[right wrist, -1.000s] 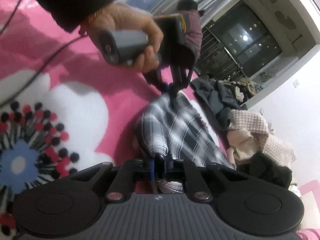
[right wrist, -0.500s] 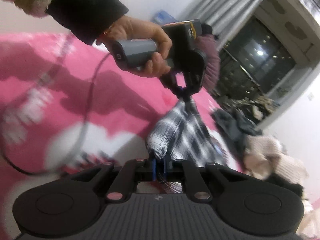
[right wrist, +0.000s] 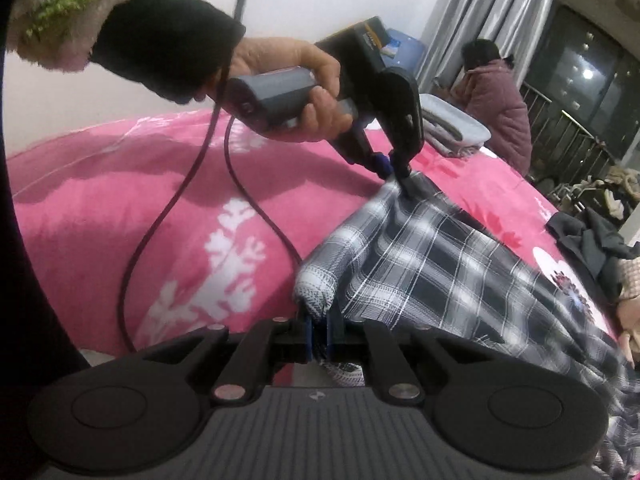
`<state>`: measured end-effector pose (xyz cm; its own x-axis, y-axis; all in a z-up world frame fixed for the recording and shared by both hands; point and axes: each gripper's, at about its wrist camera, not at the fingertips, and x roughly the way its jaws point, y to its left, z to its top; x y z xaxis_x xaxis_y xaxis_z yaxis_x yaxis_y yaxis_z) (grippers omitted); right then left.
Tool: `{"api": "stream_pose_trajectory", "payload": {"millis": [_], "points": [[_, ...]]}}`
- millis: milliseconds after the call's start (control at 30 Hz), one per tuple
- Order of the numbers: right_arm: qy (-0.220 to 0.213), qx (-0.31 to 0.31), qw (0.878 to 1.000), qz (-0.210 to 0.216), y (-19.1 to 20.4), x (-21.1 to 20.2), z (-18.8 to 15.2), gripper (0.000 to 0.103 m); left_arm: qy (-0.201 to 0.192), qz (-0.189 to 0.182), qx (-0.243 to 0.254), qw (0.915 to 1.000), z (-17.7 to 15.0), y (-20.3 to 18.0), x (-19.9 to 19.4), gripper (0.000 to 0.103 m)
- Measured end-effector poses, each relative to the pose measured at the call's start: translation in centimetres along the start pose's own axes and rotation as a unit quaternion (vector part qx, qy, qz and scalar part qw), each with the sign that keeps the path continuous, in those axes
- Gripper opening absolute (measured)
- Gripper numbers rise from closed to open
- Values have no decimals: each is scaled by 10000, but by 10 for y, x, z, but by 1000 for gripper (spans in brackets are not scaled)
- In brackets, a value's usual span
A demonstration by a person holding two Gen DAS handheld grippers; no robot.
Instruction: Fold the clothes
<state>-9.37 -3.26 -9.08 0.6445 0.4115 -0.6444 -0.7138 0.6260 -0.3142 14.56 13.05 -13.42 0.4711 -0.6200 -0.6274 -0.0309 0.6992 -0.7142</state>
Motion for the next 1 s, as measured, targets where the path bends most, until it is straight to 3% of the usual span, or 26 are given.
{"api": "stream_pose_trajectory", "payload": {"millis": [267, 333, 367, 467, 533, 667, 767, 800, 833, 933, 1000], "points": [[-27, 60, 10000, -60, 9, -11, 2, 8, -165, -736, -891, 9932, 12, 22, -4, 52], [-27, 146, 9999, -53, 8, -12, 1, 8, -132, -696, -891, 9935, 12, 23, 1, 51], [-17, 175, 9998, -42, 8, -11, 1, 8, -130, -650, -884, 9939, 13, 23, 4, 45], [-18, 206, 9998, -36, 6, -13, 2, 8, -188, -535, -807, 9951, 15, 18, 9, 11], [-55, 164, 9998, -63, 6, -16, 4, 8, -302, -530, -686, 9958, 14, 10, 3, 5], [-187, 191, 9996, -103, 3, -30, 9, 8, -770, -556, -285, 9951, 11, -13, -22, 4], [-37, 436, 9990, 83, 5, -23, 3, 10, -857, -68, 187, 9961, 7, -21, -16, 4], [64, 500, 9986, 183, 8, -15, -1, 15, -793, 201, 356, 9960, 5, -21, -6, 4], [195, 600, 9975, 304, 10, -7, -5, 26, -752, 385, 452, 9954, 3, -19, 1, 4], [262, 710, 9964, 378, 15, 2, -12, 38, -728, 608, 501, 9942, -1, -15, 11, 9], [114, 885, 9949, 466, 11, -9, -10, 48, -871, 627, 520, 9929, 2, -18, -2, 28]]}}
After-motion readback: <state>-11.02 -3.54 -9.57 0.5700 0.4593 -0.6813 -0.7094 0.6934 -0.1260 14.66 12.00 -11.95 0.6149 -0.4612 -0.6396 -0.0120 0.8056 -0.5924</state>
